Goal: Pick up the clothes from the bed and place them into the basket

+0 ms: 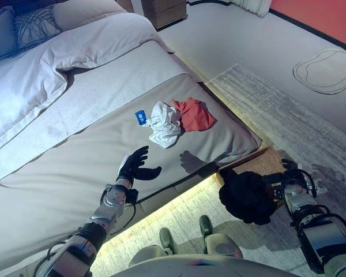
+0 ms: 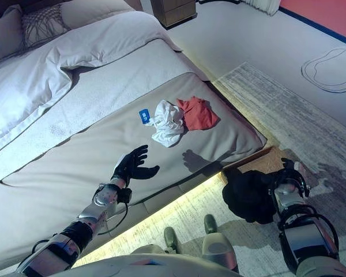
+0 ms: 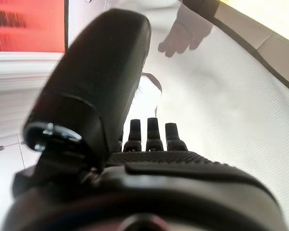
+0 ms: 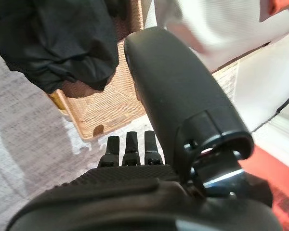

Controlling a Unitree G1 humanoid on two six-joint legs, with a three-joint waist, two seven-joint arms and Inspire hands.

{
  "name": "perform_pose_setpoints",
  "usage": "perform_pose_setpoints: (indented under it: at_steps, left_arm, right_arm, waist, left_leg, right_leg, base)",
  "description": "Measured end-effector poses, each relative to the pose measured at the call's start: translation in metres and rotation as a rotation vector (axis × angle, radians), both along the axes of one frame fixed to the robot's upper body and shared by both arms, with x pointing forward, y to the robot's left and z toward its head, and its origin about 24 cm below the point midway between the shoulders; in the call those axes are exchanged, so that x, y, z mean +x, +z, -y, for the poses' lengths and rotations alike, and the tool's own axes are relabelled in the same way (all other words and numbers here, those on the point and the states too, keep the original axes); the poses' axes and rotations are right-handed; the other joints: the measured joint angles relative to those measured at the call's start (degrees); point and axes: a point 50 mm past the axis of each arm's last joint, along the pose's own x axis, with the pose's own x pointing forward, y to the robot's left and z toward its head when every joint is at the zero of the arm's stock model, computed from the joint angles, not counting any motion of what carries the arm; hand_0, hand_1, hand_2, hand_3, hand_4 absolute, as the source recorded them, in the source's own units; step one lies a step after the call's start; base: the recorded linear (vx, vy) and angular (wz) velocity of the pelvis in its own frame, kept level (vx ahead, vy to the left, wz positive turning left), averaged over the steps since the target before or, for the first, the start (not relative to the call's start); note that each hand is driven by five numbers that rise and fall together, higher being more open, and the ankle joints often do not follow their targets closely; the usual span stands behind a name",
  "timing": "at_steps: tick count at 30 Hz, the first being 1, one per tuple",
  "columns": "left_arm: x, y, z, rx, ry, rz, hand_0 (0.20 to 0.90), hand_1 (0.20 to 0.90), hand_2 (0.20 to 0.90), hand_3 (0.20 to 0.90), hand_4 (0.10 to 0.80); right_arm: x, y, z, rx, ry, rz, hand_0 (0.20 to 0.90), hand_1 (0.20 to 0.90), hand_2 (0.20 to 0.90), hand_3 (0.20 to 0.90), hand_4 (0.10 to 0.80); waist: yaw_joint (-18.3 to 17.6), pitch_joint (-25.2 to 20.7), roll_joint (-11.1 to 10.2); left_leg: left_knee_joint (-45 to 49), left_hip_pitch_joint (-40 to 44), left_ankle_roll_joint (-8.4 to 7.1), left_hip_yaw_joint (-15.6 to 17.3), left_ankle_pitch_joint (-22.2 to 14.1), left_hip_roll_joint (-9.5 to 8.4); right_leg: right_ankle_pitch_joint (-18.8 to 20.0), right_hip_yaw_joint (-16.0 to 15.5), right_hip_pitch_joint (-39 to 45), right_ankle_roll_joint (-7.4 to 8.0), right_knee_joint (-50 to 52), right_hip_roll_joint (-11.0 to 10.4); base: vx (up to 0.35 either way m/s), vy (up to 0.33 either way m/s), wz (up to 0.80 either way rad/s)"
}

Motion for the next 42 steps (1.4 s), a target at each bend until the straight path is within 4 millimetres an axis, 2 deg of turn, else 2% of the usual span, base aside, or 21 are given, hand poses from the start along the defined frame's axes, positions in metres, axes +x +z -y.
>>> perform_pose_setpoints:
  at_steps: [3,7,10,13,15,17,19,21,22,24,26,28,33,37,42]
  left_arm:
    - [0.000,0.000,0.000,0.000,0.004,0.000,0.900,0.900,0.900,0.900,0.800]
    - [-0.001,0.000,-0.001,-0.002,0.008,-0.002,0.900,0.900,0.900,0.900,0.800]
    - [-0.001,-0.001,-0.001,-0.001,0.010,-0.001,0.900,0.900,0.900,0.900,0.800]
    - [-0.001,0.001,-0.002,-0.001,0.005,0.008,0.900,0.900,0.900,0.900,0.800]
    - [0.002,0.007,-0.002,-0.005,-0.004,0.041,0.900,0.900,0.900,0.900,0.800]
    - [0.006,0.016,0.002,-0.023,-0.020,0.092,0.900,0.900,0.900,0.900,0.800]
    - [0.009,0.023,0.006,-0.047,-0.038,0.136,0.900,0.900,0.900,0.900,0.800]
    - [0.013,0.036,0.007,-0.081,-0.044,0.192,0.900,0.900,0.900,0.900,0.800]
    - [0.016,0.043,0.006,-0.084,-0.054,0.225,0.900,0.900,0.900,0.900,0.800]
    - [0.022,0.059,0.004,-0.080,-0.077,0.286,0.900,0.900,0.900,0.900,0.800]
    - [0.029,0.073,0.005,-0.093,-0.091,0.334,0.900,0.900,0.900,0.900,0.800]
    - [0.032,0.081,0.007,-0.111,-0.096,0.362,0.900,0.900,0.900,0.900,0.800]
    - [0.031,0.087,0.011,-0.182,-0.100,0.366,0.900,0.900,0.900,0.900,0.800]
    - [0.031,0.101,0.013,-0.202,-0.131,0.413,0.900,0.900,0.900,0.900,0.800]
    - [0.030,0.108,0.016,-0.208,-0.153,0.439,0.900,0.900,0.900,0.900,0.800]
  right_arm:
    - [0.012,0.010,-0.006,-0.053,0.046,0.029,0.900,0.900,0.900,0.900,0.800]
    - [0.043,0.043,-0.022,-0.166,0.154,0.129,0.900,0.900,0.900,0.900,0.800]
    - [0.072,0.085,-0.031,-0.257,0.232,0.241,0.900,0.900,0.900,0.900,0.800]
    - [0.093,0.130,-0.028,-0.343,0.257,0.327,0.900,0.900,0.900,0.900,0.800]
    - [0.105,0.167,-0.023,-0.397,0.261,0.396,0.900,0.900,0.900,0.900,0.800]
    - [0.112,0.204,-0.014,-0.472,0.256,0.431,0.900,0.900,0.900,0.900,0.800]
    - [0.114,0.229,-0.005,-0.515,0.231,0.446,0.900,0.900,0.900,0.900,0.800]
    - [0.115,0.245,-0.003,-0.545,0.220,0.461,0.900,0.900,0.900,0.900,0.800]
    - [0.116,0.249,-0.003,-0.551,0.219,0.463,0.900,0.900,0.900,0.900,0.800]
    - [0.118,0.255,-0.004,-0.562,0.223,0.457,0.900,0.900,0.900,0.900,0.800]
    - [0.119,0.259,-0.006,-0.561,0.227,0.459,0.900,0.900,0.900,0.900,0.800]
    - [0.120,0.257,-0.006,-0.544,0.238,0.441,0.900,0.900,0.900,0.900,0.800]
    - [0.116,0.245,0.005,-0.530,0.218,0.355,0.900,0.900,0.900,0.900,0.800]
    - [0.114,0.254,0.010,-0.544,0.216,0.354,0.900,0.900,0.900,0.900,0.800]
    - [0.115,0.259,0.010,-0.538,0.217,0.371,0.900,0.900,0.900,0.900,0.800]
  waist:
    - [0.5,0.0,0.0]
    - [1.5,0.0,0.1]
    - [2.3,-0.1,0.2]
    - [3.9,0.0,0.5]
    - [4.8,0.4,1.4]
    - [6.1,1.8,3.1]
    - [7.2,3.6,4.7]
    - [8.6,6.7,5.5]
    - [9.0,8.1,5.5]
    - [9.6,11.1,4.8]
    - [10.7,14.6,4.7]
    - [11.3,17.2,4.7]
    - [12.1,17.5,4.6]
    - [12.2,17.6,4.4]
    - [12.7,17.6,4.4]
  left_leg:
    - [0.0,-0.2,-0.03,-0.6,0.3,0.00]
    - [0.0,-0.5,-0.07,-1.5,0.6,0.03]
    - [0.0,-1.2,-0.37,-2.6,0.8,0.05]
    - [0.1,-2.4,-0.67,-3.7,1.2,0.02]
    - [0.9,-5.4,-0.99,-4.5,1.9,-0.08]
    - [4.0,-9.5,-1.23,-5.4,2.3,-0.31]
    - [6.6,-12.1,-1.23,-6.8,2.3,-0.67]
    - [9.1,-14.4,-1.36,-7.5,2.2,-1.17]
    - [10.0,-15.6,-1.67,-7.9,1.8,-1.54]
    - [12.5,-18.7,-1.21,-8.5,0.8,-2.53]
    - [17.1,-22.3,-1.01,-9.0,-0.9,-3.60]
    - [21.7,-25.3,-0.84,-9.6,-2.3,-3.91]
    - [33.0,-31.2,-0.39,-10.8,-6.9,-3.73]
    - [41.0,-36.5,-0.77,-11.9,-10.3,-3.67]
    - [46.0,-43.4,-1.02,-12.7,-10.8,-3.74]
  right_leg:
    - [0.0,-0.7,0.0,0.00,0.0,0.0]
    - [0.0,-1.6,0.1,0.00,0.0,-0.1]
    - [0.0,-2.7,-0.1,-0.03,-0.3,-0.1]
    - [-0.6,-4.0,-1.0,-0.75,0.0,-0.3]
    - [-0.5,-4.8,-3.3,-0.74,0.4,-0.5]
    - [-0.5,-6.1,-6.8,-0.77,3.3,-1.1]
    - [-1.9,-6.8,-10.0,-1.87,7.6,-1.8]
    - [-5.6,-6.8,-14.4,-2.07,15.3,-2.8]
    - [-7.5,-7.1,-17.2,-2.43,19.4,-3.3]
    - [-10.9,-7.3,-22.4,-2.70,27.2,-4.7]
    - [-13.2,-7.0,-26.4,-3.13,32.8,-6.0]
    - [-14.5,-7.3,-28.6,-3.68,36.7,-6.4]
    - [-17.5,-8.0,-32.1,-5.13,44.4,-7.2]
    - [-20.5,-8.5,-35.9,-6.10,50.4,-7.6]
    - [-21.1,-8.7,-42.1,-6.42,54.7,-7.9]
  base:
    - [0.030,-0.009,0.10]
    - [0.063,-0.015,0.12]
    - [0.097,-0.030,0.18]
    - [-0.015,0.014,0.21]
    - [-0.112,0.061,0.22]
    - [-0.145,0.046,0.28]
    - [-0.127,0.000,0.23]
    - [-0.092,-0.041,0.15]
    - [-0.104,-0.075,0.27]
    - [-0.101,-0.091,0.31]
    - [-0.047,-0.092,0.20]
    - [-0.025,-0.091,0.20]
    - [0.022,-0.091,0.15]
    - [0.022,-0.089,0.11]
    - [-0.005,-0.044,0.09]
